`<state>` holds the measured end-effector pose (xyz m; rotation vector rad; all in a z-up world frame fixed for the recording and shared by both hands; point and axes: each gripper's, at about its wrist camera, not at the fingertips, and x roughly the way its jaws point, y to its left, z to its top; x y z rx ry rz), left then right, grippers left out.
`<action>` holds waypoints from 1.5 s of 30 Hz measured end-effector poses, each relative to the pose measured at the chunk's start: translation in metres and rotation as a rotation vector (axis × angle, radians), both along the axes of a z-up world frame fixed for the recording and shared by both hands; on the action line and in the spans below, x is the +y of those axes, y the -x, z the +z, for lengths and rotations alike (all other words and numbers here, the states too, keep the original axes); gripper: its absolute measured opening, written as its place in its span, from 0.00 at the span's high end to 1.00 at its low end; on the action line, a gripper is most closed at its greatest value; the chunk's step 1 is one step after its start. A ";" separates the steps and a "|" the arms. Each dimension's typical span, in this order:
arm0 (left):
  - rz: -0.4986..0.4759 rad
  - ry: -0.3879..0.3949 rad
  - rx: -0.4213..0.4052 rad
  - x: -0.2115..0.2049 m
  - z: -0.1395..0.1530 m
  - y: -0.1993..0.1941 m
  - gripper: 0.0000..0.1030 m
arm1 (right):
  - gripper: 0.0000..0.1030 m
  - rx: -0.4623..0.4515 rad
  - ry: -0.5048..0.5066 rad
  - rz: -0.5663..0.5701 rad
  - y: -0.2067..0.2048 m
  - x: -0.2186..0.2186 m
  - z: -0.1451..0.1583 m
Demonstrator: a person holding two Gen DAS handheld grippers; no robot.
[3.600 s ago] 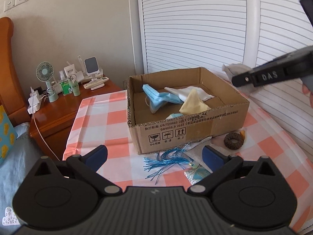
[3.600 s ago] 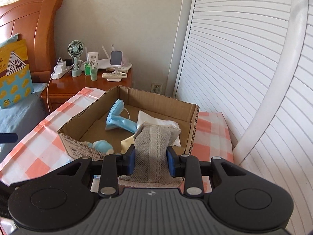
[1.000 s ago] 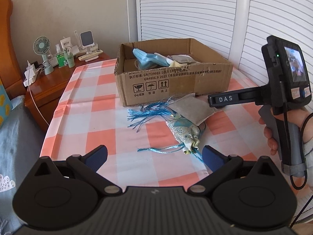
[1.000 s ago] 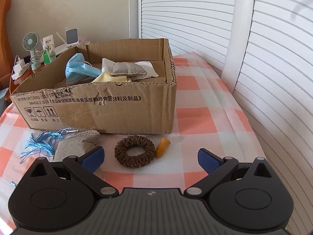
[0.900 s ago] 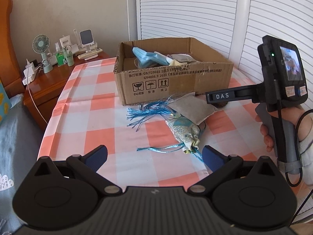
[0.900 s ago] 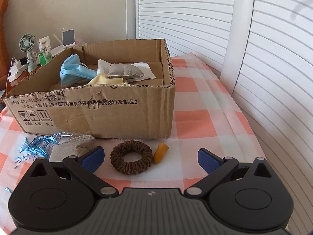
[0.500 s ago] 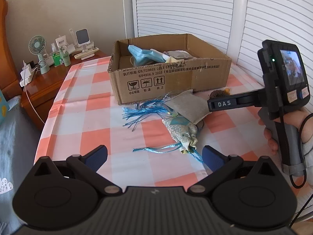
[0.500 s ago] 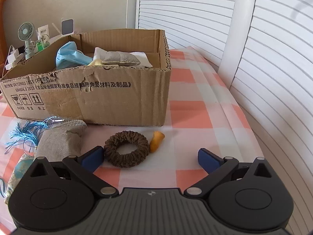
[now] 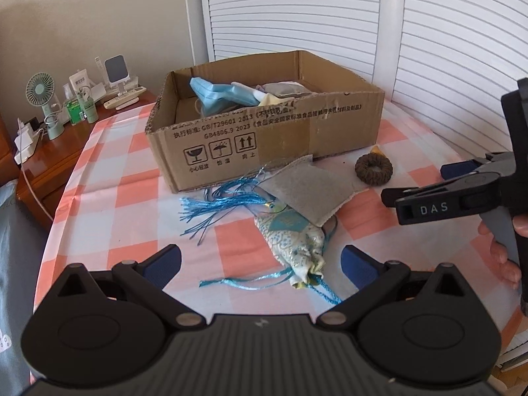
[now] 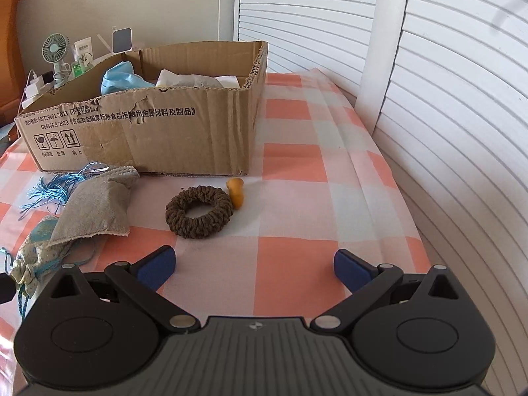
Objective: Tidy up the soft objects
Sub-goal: 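Grasp the blue floral tasseled sachet with the left tool while the right tool grasps the brown hair tie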
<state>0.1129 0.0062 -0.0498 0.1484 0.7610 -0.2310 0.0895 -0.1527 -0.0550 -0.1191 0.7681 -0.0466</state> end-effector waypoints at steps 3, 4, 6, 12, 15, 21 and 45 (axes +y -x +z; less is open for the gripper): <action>-0.018 -0.001 0.006 -0.008 -0.005 -0.012 0.01 | 0.00 -0.003 -0.001 0.012 0.002 -0.001 0.000; -0.022 -0.004 0.001 -0.010 -0.007 -0.016 0.01 | 0.00 -0.004 -0.001 0.015 0.002 -0.001 0.000; -0.019 -0.014 0.001 -0.015 -0.012 -0.023 0.01 | 0.00 -0.007 -0.002 0.021 0.004 -0.002 -0.001; 0.011 -0.031 0.049 -0.010 -0.027 -0.030 0.00 | 0.00 -0.009 -0.002 0.041 0.007 -0.003 0.000; 0.028 0.032 0.075 0.006 -0.030 -0.028 0.00 | 0.00 -0.011 -0.003 0.051 0.009 -0.004 -0.001; 0.093 0.040 0.095 0.018 -0.029 -0.027 0.00 | 0.00 -0.014 -0.004 0.054 0.009 -0.005 -0.001; 0.162 0.019 0.029 0.018 -0.021 -0.013 0.63 | 0.00 -0.009 0.009 0.121 0.010 0.002 0.000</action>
